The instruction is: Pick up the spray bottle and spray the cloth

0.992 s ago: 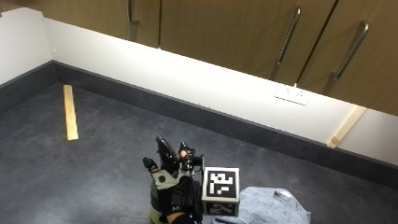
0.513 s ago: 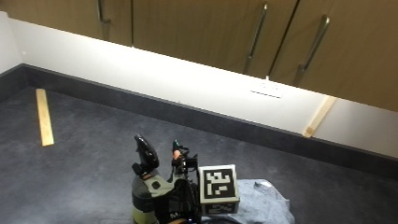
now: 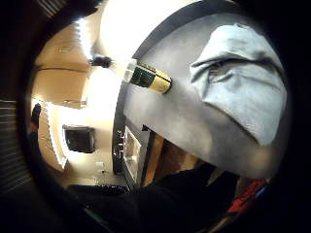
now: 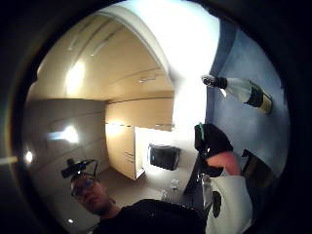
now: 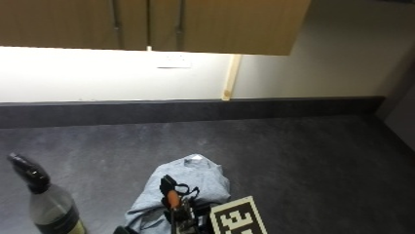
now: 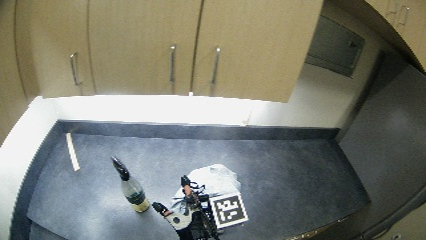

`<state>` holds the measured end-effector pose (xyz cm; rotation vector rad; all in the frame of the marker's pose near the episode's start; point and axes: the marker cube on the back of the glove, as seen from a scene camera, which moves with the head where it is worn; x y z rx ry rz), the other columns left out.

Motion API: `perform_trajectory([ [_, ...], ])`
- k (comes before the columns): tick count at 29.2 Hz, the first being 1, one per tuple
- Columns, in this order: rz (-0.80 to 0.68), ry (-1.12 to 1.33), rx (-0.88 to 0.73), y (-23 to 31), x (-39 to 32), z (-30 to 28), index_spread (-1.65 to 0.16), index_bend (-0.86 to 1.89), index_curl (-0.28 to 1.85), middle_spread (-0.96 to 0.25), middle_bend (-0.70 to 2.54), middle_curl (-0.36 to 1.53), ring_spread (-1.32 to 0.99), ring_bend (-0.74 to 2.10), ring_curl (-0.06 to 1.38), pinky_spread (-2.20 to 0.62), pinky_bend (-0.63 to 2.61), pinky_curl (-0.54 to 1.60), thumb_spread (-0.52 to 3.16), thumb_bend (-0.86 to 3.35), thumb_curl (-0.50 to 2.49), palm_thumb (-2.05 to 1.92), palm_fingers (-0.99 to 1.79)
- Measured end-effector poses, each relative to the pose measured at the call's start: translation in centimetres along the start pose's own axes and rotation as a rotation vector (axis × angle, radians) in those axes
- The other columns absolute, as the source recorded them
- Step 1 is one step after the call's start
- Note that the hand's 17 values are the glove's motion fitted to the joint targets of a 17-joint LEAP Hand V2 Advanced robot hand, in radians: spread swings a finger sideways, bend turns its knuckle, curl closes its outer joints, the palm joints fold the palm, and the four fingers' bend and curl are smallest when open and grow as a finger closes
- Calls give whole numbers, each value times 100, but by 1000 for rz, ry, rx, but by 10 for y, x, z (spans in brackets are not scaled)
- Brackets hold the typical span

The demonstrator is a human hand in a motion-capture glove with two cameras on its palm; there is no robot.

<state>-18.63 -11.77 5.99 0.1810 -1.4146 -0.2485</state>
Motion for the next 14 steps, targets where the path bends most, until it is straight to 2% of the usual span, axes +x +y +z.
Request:
perform_trajectory([
  [6,4,-9,-42,30,-23,-6,-37,16,28,2,18,36,11,32,41,15,47,37,97,-2,48,90,19],
  [14,-44,22,-64,23,-30,-3,-36,16,29,3,19,36,12,33,40,16,46,35,98,-2,49,89,23],
])
